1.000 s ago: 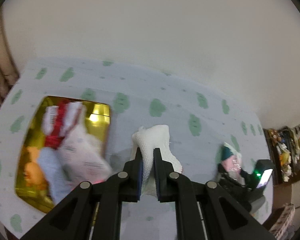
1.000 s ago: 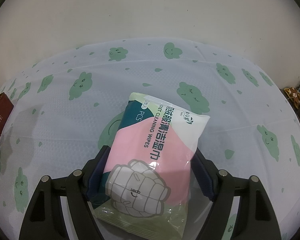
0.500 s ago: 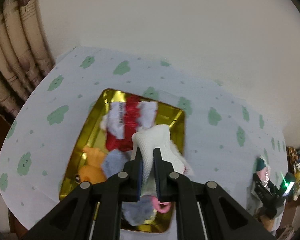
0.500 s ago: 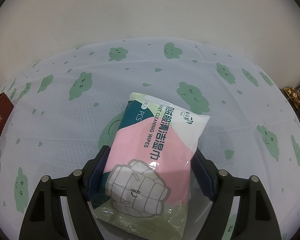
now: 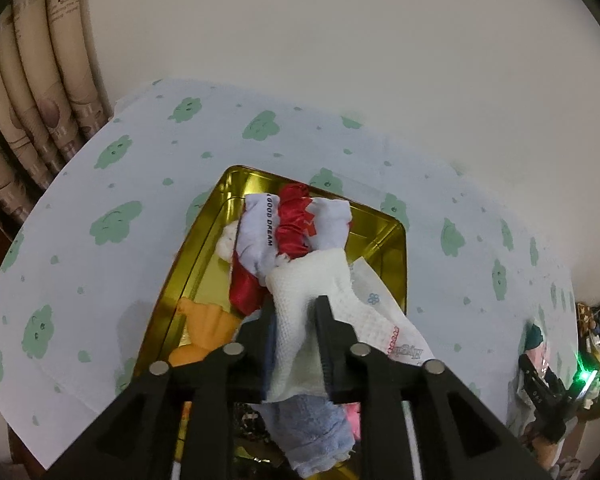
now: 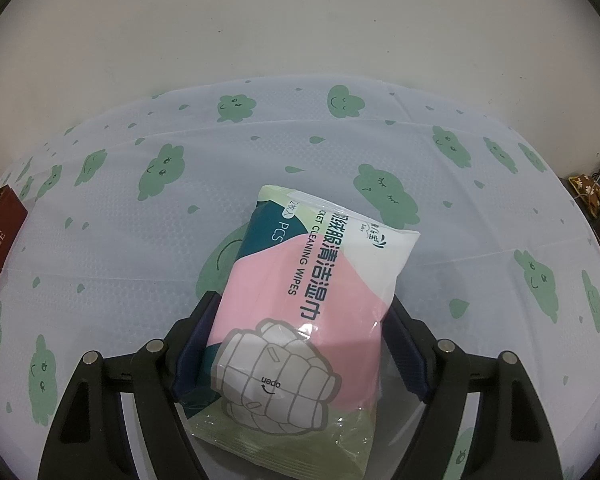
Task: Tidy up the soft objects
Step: 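Carry the white bootie into the tin and open left gripper while right holds the package, then lower the pink wipes package onto the tin contents and open right gripper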
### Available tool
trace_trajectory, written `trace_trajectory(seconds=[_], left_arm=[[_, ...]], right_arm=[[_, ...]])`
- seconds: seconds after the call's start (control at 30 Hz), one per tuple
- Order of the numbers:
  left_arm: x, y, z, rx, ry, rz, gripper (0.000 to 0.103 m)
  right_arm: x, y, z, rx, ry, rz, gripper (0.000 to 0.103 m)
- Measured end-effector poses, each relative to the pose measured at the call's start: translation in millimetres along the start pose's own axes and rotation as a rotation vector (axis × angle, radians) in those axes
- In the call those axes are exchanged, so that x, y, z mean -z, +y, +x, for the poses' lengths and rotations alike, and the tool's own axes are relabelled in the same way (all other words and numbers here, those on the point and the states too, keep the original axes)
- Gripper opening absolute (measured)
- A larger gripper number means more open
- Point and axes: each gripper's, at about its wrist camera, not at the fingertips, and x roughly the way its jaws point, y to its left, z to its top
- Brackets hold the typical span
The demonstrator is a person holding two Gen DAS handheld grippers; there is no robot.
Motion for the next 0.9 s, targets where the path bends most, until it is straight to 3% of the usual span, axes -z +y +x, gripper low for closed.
trace_trajectory(seconds=[0.13, 0.27, 0.5, 0.77, 0.9], left_arm=[[1, 2, -11, -0.025, -0.018, 0.017, 0.023], [9, 0, -32, -0.093, -0.084, 0.076, 0.023], [41, 7, -63, -0.176, -0.175, 0.142, 0.024], [70, 28, -76, -0.234, -0.222, 0.121, 0.024], [80, 44, -78, -0.228, -0.224, 0.081, 0.024]], right_arm=[[0, 1, 0, 0.002, -0.001, -0.003, 0.075], [-2, 0, 0, -0.002, -0.004, -0.008, 0.073], [-4, 6, -3, -0.001, -0.008, -0.024, 0.066], [-12, 27, -31, -0.024, -0.038, -0.042, 0.065], [-23, 67, -62, -0.091, -0.076, -0.112, 0.065]])
